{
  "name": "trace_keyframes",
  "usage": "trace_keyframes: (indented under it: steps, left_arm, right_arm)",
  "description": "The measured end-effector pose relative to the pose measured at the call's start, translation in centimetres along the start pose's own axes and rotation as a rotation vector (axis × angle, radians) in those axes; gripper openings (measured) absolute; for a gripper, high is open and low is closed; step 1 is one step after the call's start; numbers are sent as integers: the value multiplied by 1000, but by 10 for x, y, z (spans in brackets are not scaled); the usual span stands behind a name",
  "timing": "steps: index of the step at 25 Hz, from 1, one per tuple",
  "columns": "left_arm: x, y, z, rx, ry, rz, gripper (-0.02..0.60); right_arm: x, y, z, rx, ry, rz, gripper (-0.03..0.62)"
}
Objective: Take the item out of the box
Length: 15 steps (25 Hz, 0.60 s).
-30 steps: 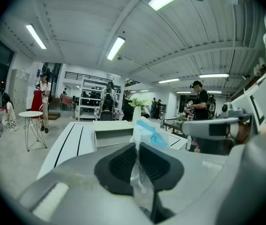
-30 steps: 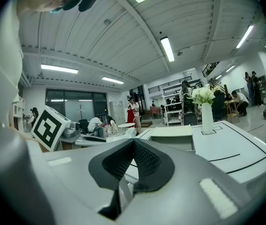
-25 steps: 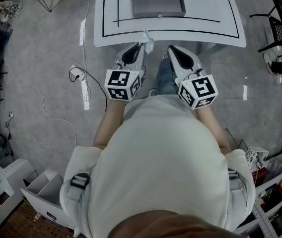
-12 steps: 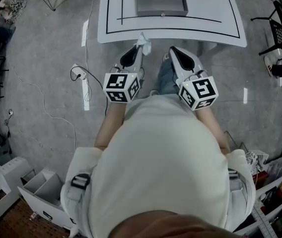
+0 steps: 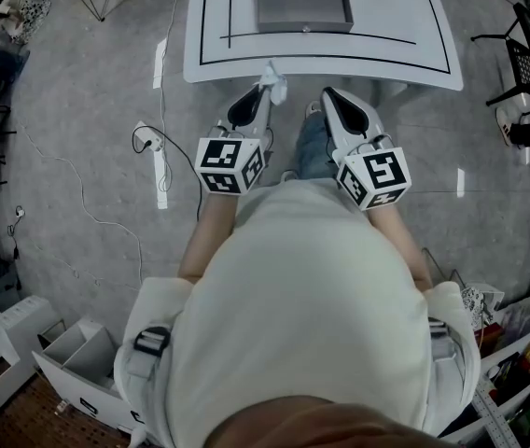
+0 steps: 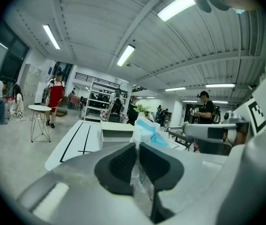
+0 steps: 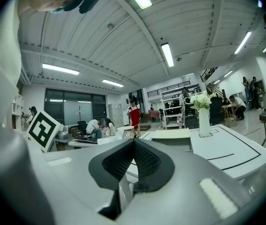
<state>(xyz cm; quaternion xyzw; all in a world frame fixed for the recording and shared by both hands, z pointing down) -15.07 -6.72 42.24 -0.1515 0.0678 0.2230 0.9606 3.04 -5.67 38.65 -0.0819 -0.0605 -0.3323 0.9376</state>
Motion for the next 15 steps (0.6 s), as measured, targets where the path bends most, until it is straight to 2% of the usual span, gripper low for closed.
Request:
trace_keyframes:
  steps: [15]
  left_arm:
    - [2,-11,-3,-4,-4,14,32]
  right_arm:
    - [8,-3,-1,-1,1,6,-3]
Point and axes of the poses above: the fingertips, and each gripper's own axes: y backward along the fingers, x to its right, z out of its underside, the point moved 7 cm from there along y, backward along the fingers, and after that the axes turned 1 degree about -z, right-handed, at the moved point
